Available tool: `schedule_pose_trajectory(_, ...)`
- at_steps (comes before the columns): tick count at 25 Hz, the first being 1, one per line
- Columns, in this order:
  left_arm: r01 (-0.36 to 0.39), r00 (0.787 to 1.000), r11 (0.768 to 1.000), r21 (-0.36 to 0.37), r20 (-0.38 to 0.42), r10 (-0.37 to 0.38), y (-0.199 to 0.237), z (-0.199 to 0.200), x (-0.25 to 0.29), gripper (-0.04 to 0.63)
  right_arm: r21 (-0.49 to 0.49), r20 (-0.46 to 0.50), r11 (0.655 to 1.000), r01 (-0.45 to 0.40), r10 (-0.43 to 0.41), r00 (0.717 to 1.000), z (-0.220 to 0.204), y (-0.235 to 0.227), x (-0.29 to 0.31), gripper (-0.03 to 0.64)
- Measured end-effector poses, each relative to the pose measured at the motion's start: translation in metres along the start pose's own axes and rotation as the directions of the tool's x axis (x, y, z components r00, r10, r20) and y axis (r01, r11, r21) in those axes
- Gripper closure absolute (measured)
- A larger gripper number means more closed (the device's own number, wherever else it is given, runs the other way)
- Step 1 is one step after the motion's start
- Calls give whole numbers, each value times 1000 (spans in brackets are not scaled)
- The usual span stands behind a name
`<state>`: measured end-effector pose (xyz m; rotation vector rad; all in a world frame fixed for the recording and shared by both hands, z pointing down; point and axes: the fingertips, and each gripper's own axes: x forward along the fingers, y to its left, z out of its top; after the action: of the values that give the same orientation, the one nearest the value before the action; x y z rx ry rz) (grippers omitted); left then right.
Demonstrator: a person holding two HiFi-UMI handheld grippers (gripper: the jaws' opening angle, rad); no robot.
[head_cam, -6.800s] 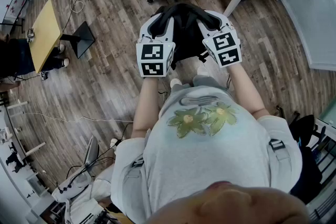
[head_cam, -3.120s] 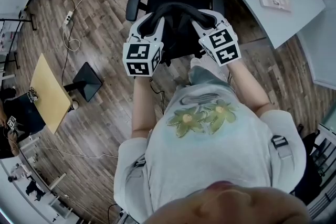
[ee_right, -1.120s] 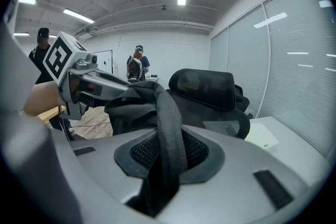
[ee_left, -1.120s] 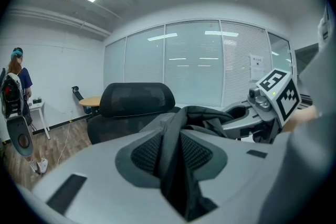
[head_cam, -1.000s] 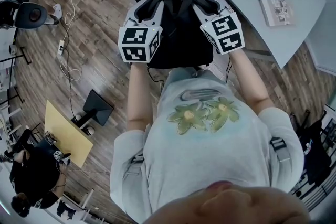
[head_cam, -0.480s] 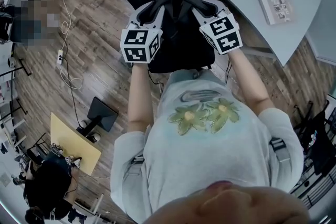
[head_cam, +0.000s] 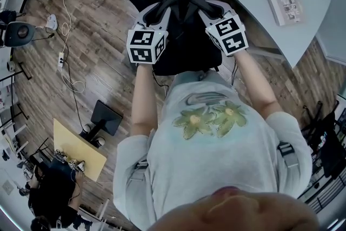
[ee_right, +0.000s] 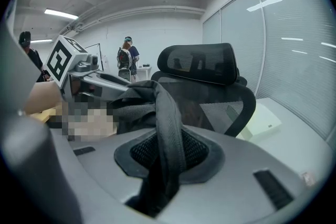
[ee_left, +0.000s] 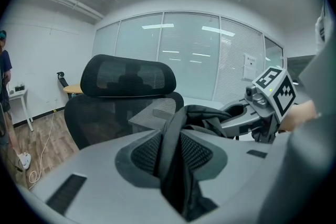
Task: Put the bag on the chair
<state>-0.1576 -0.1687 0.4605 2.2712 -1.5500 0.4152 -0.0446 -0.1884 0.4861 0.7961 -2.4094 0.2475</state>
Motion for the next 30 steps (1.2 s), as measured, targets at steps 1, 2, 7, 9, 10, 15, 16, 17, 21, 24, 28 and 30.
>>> schedule_pose_trajectory(1, 5, 1000, 1000, -2, -4, -5, 0, -2, 2, 472, 4, -6, 1000, -1, 1, 1000, -3, -1, 2, 518)
schedule_pose_trajectory(2, 10, 1000, 1000, -5, -9, -10, 1, -5, 5, 472, 9, -13, 1000, -1, 1, 1000, -5, -1, 4, 518)
schedule_pose_trajectory(7, 33, 998, 999, -15, -44, -34, 5, -28, 16, 472, 33, -61, 999, -5, 7, 998, -28, 0, 18, 517)
schedule_pose_trajectory(9, 41, 998, 999, -14, -46, -42, 6, -36, 17, 472, 34, -68, 999, -8, 10, 998, -34, 3, 21, 517)
schedule_pose_trajectory(10, 44, 998, 999, -11, -42, -44, 7, -37, 18, 471, 28, -67, 1000, -10, 12, 998, -35, 3, 23, 517)
schedule_pose_trajectory(15, 48, 998, 999, -3, -27, -48, 18, -42, 21, 462, -8, -74, 999, -52, 51, 996, -34, 6, 32, 511)
schedule_pose_trajectory(16, 46, 999, 999, -4, -24, -46, 20, -43, 21, 459, -19, -76, 998, -60, 59, 995, -36, 7, 34, 509)
schedule_pose_trajectory(17, 44, 999, 999, -3, -19, -44, 22, -45, 21, 456, -28, -76, 997, -66, 64, 995, -37, 8, 36, 508)
schedule_pose_trajectory(21, 20, 1000, 1000, 17, 7, -21, 31, -47, 24, 443, -59, -75, 996, -64, 59, 995, -39, 8, 44, 503)
schedule_pose_trajectory(24, 4, 1000, 1000, 18, 14, -4, 39, -49, 28, 440, -88, -72, 994, -60, 54, 996, -36, 9, 51, 499)
schedule_pose_trajectory(28, 0, 1000, 1000, 13, 9, 0, 53, -50, 38, 433, -151, -81, 986, -69, 57, 995, -36, 5, 67, 494)
schedule_pose_trajectory(30, 0, 1000, 1000, 8, 0, 0, 58, -51, 43, 431, -175, -88, 982, -66, 52, 995, -36, 2, 73, 494)
